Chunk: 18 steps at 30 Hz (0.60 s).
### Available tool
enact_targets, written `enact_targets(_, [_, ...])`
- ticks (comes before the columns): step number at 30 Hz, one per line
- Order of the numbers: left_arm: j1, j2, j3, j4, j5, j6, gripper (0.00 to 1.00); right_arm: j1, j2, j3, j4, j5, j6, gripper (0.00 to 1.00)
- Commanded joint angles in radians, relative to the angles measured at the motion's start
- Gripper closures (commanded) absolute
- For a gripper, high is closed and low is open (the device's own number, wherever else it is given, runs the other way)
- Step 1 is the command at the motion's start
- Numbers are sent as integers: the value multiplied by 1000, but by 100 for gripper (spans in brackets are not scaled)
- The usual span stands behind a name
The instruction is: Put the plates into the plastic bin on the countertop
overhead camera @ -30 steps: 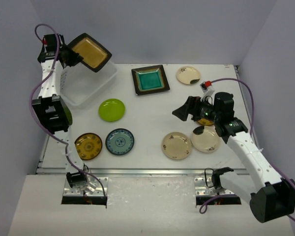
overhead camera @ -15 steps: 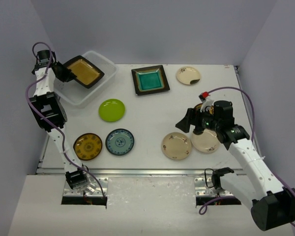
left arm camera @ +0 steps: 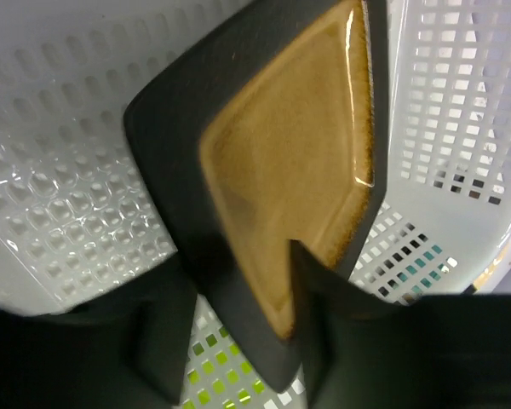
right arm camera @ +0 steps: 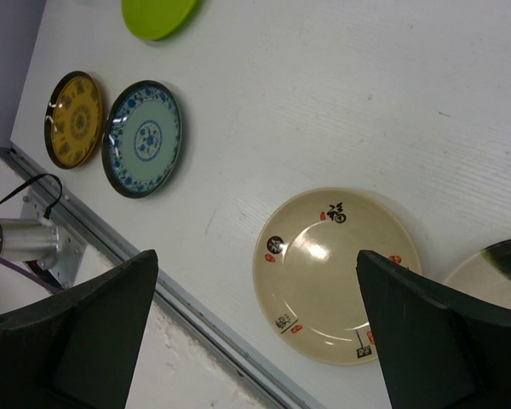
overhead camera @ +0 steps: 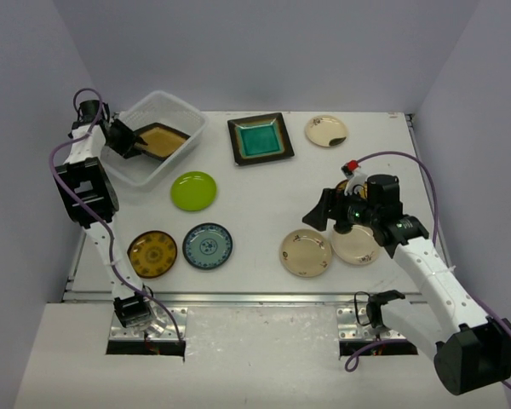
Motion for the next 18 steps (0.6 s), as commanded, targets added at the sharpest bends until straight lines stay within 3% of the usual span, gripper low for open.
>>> enact_targets(1, [-45,-94,48,3,-80,25,5,5,43,6,54,7,8,1])
enact_targets(3, [-52,-112,55,-22,-103,33,0,6,67,8,74,16,18,1])
enact_targets(12, [-71,-329,-69,-43,-282,21,0,7,320,104,223,78,167,1])
enact_targets(15, [-73,-474,-132,-34,-320,6,0,30,392,142,299,149,223,1])
enact_targets(18, [-95,-697,-294,31,-335,-13,0,71,510,215,367,326,310,1])
